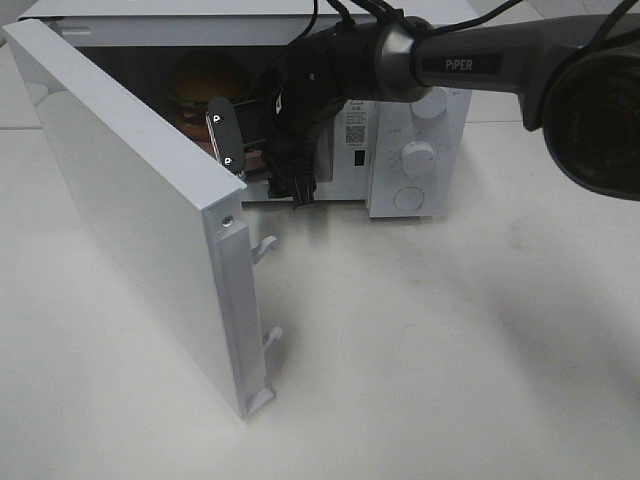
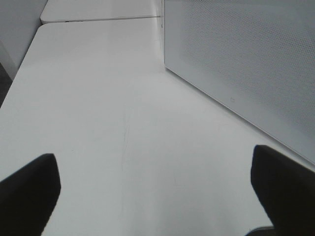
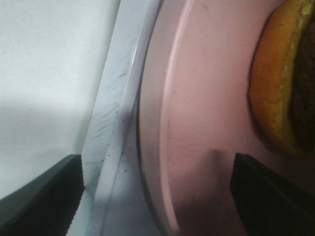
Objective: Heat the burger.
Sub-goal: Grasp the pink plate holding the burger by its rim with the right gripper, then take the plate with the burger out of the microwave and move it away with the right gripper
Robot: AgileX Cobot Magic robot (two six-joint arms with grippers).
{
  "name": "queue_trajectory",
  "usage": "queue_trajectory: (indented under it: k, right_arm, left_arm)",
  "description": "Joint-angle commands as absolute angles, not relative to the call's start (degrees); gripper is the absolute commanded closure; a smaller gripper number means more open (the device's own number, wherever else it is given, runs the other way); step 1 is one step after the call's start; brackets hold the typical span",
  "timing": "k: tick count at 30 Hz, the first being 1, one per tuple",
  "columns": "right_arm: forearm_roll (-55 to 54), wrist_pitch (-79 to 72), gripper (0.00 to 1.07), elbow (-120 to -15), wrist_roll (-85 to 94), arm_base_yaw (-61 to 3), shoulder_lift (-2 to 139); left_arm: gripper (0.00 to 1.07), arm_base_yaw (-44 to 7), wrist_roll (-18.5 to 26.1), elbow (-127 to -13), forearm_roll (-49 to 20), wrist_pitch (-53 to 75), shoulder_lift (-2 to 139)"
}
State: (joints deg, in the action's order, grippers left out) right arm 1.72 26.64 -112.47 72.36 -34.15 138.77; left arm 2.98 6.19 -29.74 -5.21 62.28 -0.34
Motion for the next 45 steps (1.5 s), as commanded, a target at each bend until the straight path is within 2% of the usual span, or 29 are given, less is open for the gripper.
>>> queue_trajectory:
  k: [1,2,5,7,8,9,10,11,12,13,32,45]
  right_arm:
    - [1.8,27.3,0.31,-114.6,72.0,-34.0,139.8]
    - [1.8,27.3,0.36,-115.6,72.0,-34.0,140.4]
    - [1.8,27.3,0.40,-116.0,72.2,-33.9,140.8]
    - [1.8,27.2,0.67,-116.5,72.6,-33.7,141.1]
    - [1.8,27.2,0.67,-116.5,72.6,-33.7,141.1]
    - [1.8,27.1,0.76,-116.5,72.6,-33.7,141.1]
    - [1.8,27.0,0.96,-116.5,72.6,-33.7,141.1]
    - [1.8,27.0,0.96,-116.5,72.6,-33.7,141.1]
    - [1.8,27.0,1.05,-116.5,72.6,-33.7,141.1]
    - [1.8,27.0,1.07,-116.5,72.5,-33.7,141.1]
    - [-2.9,31.0,1.07,-115.8,77.9,-34.1,139.7]
    - [-3.2,30.1,1.07,-105.5,83.6,-34.4,133.3]
  left_arm:
    - [0.09,2.9,6.0,-29.6,-5.4,61.6,-1.2]
    - [0.09,2.9,6.0,-29.6,-5.4,61.6,-1.2]
    - [0.09,2.9,6.0,-29.6,-5.4,61.6,-1.2]
    - [0.09,2.9,6.0,-29.6,-5.4,61.6,-1.2]
    - [0.09,2.9,6.0,-29.6,-5.4,61.6,-1.2]
    - [0.09,2.9,6.0,-29.6,-5.4,61.6,-1.2]
    - [0.09,2.9,6.0,-29.6,-5.4,61.6,-1.2]
    - [0.09,2.9,6.0,-29.6,-5.4,61.6,-1.2]
    - [0.09,2.9,6.0,-29.6,-5.4,61.6,-1.2]
    - [0.09,2.9,6.0,-29.6,-5.4,61.6,-1.2]
    - [0.09,2.9,6.0,-29.6,-5.4,61.6,-1.2]
    - [0.09,2.9,6.0,-29.6,-5.4,61.6,-1.2]
